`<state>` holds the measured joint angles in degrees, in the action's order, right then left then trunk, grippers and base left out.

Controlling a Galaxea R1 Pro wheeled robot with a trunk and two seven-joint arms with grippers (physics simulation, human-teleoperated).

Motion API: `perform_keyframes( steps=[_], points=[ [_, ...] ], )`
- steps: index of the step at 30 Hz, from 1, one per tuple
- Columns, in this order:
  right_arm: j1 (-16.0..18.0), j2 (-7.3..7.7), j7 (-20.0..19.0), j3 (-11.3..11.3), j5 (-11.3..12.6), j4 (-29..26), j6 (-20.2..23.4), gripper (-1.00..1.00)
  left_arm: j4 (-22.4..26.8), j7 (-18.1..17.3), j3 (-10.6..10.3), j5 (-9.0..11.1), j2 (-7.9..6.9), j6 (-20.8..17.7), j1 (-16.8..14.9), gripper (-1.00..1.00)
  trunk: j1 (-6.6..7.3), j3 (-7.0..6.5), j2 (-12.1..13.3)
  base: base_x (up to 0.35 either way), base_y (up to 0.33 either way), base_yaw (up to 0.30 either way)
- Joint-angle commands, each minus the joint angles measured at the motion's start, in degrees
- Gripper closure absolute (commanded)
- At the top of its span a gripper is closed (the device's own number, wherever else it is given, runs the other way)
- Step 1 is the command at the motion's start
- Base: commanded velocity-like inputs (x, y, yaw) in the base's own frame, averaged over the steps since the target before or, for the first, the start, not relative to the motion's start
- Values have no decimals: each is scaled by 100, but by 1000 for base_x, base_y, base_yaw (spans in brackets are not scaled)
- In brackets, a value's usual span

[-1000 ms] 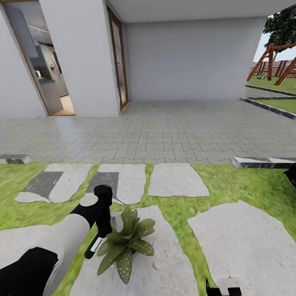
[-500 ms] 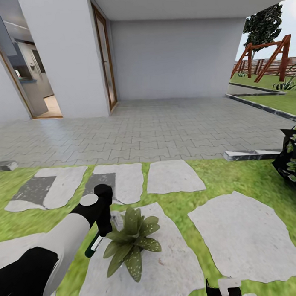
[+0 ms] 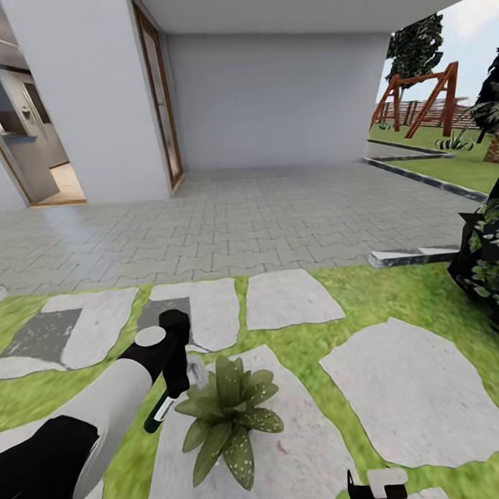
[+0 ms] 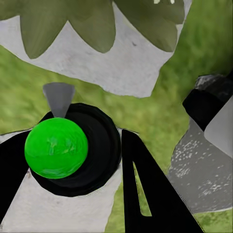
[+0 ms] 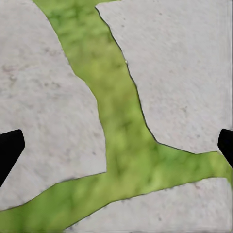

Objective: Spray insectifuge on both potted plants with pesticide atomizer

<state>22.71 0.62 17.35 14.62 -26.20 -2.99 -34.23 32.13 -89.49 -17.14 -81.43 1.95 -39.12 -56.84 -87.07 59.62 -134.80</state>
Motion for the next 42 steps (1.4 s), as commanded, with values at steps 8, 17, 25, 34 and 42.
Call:
perform_keyframes(
  steps=[8, 17, 25, 34, 42],
  points=[
    [5, 0, 39, 34, -61, 9, -12, -100, -21, -51, -9, -44, -4, -24, 41, 100, 1, 5, -2, 3, 2, -174],
    [5, 8, 40, 40, -61, 9, -12, -100, -62, -51, -29, -34, -45, 359, 54, 100, 1, 5, -2, 0, 0, -3],
    [5, 8, 40, 40, -61, 9, -13, -100, -41, -51, -226, -30, 287, 325, 54, 100, 1, 5, -2, 0, 0, 0],
    [5, 8, 40, 37, -61, 9, -13, -100, -49, -51, -254, -39, 307, 301, 50, 100, 1, 5, -2, -173, 128, 0],
    [5, 8, 40, 39, -61, 9, -13, -100, -27, -51, -254, -40, 309, 293, 50, 100, 1, 5, -2, 7, 268, -194]
  ],
)
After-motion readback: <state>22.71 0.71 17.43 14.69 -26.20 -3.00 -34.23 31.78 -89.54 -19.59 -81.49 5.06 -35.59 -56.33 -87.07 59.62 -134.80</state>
